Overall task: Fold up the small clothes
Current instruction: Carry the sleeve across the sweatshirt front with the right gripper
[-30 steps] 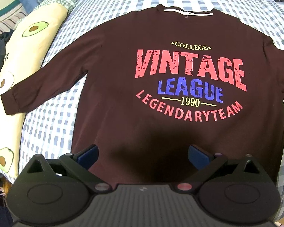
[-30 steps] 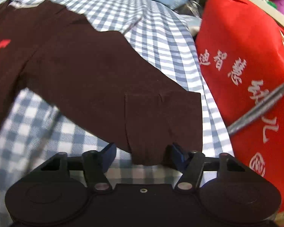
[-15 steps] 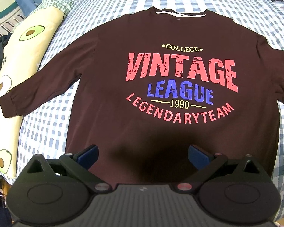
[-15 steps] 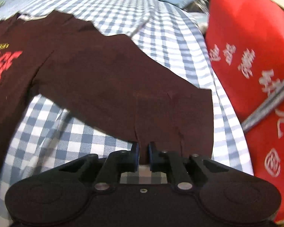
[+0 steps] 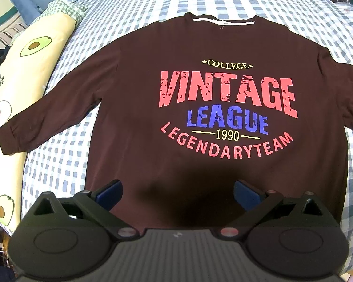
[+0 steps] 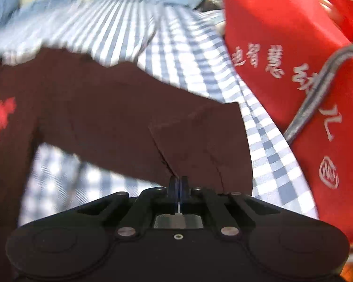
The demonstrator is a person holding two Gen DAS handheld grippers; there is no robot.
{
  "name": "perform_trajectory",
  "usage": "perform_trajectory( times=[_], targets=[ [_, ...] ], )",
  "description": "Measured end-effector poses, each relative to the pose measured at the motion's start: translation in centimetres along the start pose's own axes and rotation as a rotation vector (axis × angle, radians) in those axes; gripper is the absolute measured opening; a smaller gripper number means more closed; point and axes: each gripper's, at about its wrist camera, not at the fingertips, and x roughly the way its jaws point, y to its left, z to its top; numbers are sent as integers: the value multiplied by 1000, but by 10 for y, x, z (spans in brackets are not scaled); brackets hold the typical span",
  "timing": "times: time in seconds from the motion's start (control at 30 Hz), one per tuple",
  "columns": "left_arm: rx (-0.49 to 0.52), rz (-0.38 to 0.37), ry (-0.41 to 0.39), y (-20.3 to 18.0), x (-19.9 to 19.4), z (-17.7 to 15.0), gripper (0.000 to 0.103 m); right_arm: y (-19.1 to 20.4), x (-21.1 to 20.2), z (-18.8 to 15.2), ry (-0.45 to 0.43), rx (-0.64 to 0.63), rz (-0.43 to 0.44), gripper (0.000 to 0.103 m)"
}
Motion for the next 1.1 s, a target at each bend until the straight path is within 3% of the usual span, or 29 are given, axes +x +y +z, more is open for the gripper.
perform_trajectory(
  times=[0.27, 0.53, 0.83, 1.1],
  targets=[
    [10, -27, -4, 3, 2, 2, 102, 7, -59, 48, -145, 199, 184, 0],
    [0, -27, 6, 8, 6, 3, 102, 96, -113, 88, -240, 72, 432, 0],
    [-60, 8, 31, 35, 12, -3, 102, 227, -120, 84, -160, -118, 670, 0],
    [-121, 29, 51, 61, 20, -5, 102, 302, -92, 56, -31, -251, 707, 0]
  ],
)
